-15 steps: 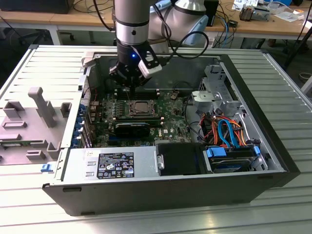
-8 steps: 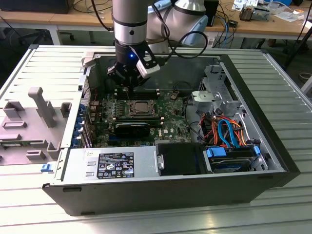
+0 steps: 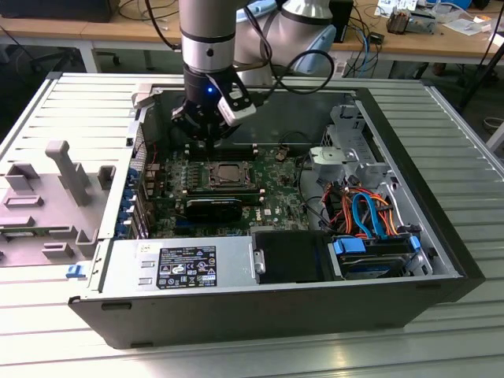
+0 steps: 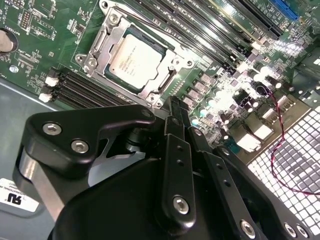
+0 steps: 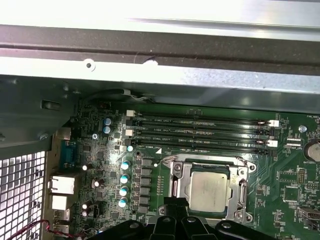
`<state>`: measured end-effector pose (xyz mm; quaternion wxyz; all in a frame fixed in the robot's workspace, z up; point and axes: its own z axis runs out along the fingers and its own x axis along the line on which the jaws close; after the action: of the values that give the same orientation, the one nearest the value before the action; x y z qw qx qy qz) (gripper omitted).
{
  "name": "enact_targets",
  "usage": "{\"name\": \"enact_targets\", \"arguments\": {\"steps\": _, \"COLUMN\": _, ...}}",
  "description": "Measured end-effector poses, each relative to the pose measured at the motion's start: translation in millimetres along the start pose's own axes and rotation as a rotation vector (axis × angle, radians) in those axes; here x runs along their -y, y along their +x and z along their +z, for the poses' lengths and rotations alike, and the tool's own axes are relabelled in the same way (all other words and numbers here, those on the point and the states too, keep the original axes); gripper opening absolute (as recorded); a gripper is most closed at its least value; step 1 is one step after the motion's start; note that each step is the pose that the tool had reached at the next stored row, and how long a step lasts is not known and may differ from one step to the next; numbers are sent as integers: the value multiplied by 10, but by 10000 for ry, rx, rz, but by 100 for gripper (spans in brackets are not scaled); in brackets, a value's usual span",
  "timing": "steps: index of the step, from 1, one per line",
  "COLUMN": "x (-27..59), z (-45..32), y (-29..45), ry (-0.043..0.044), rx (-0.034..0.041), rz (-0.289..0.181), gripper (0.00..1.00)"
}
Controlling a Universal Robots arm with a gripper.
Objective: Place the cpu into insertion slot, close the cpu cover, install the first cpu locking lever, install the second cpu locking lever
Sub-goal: 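Install the first cpu locking lever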
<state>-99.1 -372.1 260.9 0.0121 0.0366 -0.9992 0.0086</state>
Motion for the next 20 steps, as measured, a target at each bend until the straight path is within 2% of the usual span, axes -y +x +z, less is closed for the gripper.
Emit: {"name": "enact_targets", "arguments": {"steps": 20, "x": -9, "z": 3, "y": 123, "ry": 0, "rx": 0, "rz": 0, "gripper": 11}}
